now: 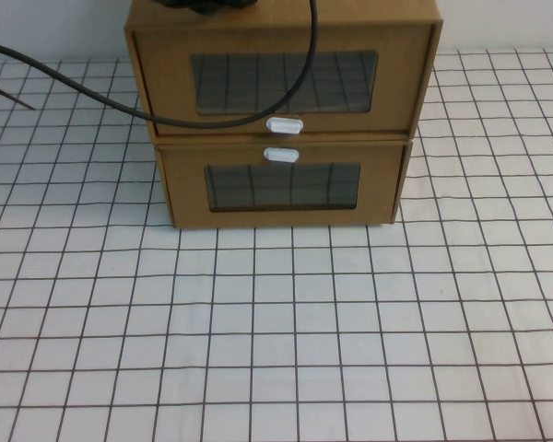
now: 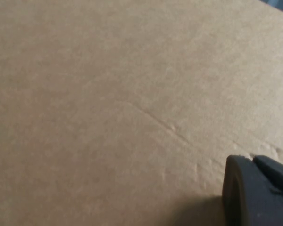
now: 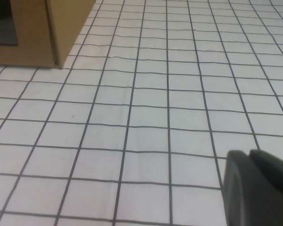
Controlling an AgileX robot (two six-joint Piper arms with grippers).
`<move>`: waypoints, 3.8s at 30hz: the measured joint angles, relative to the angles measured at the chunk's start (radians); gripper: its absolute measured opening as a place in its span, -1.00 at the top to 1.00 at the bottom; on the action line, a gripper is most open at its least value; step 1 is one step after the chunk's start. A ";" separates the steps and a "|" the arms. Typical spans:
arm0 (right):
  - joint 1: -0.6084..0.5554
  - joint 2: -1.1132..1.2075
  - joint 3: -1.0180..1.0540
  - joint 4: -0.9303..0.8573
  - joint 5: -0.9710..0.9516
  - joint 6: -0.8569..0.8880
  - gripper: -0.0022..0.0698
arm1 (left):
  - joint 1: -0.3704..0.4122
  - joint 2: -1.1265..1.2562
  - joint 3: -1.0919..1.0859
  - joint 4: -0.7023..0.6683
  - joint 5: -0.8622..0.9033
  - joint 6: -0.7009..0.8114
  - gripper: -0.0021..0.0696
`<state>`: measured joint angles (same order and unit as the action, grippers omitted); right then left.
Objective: Open the shoe box
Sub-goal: 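Pull the top drawer of the cardboard box fully open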
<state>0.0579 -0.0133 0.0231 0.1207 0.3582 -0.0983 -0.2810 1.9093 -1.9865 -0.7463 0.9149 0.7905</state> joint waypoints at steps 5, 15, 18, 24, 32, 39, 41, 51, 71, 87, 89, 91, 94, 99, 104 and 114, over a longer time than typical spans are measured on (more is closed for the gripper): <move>0.000 0.000 0.000 0.000 0.000 0.000 0.98 | 0.000 0.000 -0.002 0.006 0.005 0.000 0.95; 0.000 0.000 0.000 0.245 -0.161 0.000 0.98 | 0.000 0.000 -0.004 0.006 0.018 0.000 0.95; 0.000 0.000 0.000 0.474 -0.269 0.000 0.98 | 0.000 0.000 -0.008 0.006 0.022 0.000 0.95; 0.000 0.000 0.000 0.702 -0.364 0.000 0.98 | 0.000 0.000 -0.007 0.006 0.028 0.000 0.95; 0.000 0.074 -0.107 0.768 -0.139 0.000 0.98 | 0.000 0.000 -0.010 0.006 0.031 0.000 0.95; 0.000 0.442 -0.408 0.515 0.216 -0.015 0.98 | 0.000 0.000 -0.010 0.008 0.036 0.000 0.95; 0.000 0.533 -0.476 0.475 0.279 -0.053 0.98 | 0.000 0.000 -0.010 0.008 0.036 0.000 0.95; 0.096 0.931 -0.756 0.448 0.400 -0.221 0.98 | 0.000 0.000 -0.010 0.008 0.038 0.000 0.95; 0.870 1.473 -1.211 -0.499 0.278 0.098 0.94 | 0.000 0.000 -0.010 0.008 0.042 0.000 0.95; 0.884 1.647 -1.214 -1.389 0.101 0.558 0.14 | 0.000 0.000 -0.010 0.008 0.048 -0.010 0.95; 0.884 1.664 -1.214 -1.517 0.101 0.653 0.14 | 0.000 0.000 -0.010 0.008 0.048 -0.014 0.95; 0.884 1.681 -1.214 -1.629 0.105 0.749 0.14 | 0.000 0.000 -0.010 0.008 0.051 -0.030 0.95; 0.884 1.695 -1.216 -1.732 0.110 0.840 0.13 | 0.000 -0.002 -0.012 0.017 0.060 -0.062 0.95; 0.867 1.717 -1.247 -1.771 0.101 0.876 0.13 | 0.000 -0.002 -0.012 0.025 0.073 -0.109 0.95; 0.835 1.766 -1.287 -1.779 0.101 0.880 0.13 | 0.000 -0.002 -0.014 0.025 0.081 -0.129 0.95; 0.831 1.823 -1.300 -1.781 0.100 0.875 0.13 | 0.000 -0.002 -0.018 0.021 0.106 -0.138 0.95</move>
<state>0.8891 1.8097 -1.2770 -1.6608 0.4578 0.7767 -0.2810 1.9075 -2.0043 -0.7251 1.0212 0.6522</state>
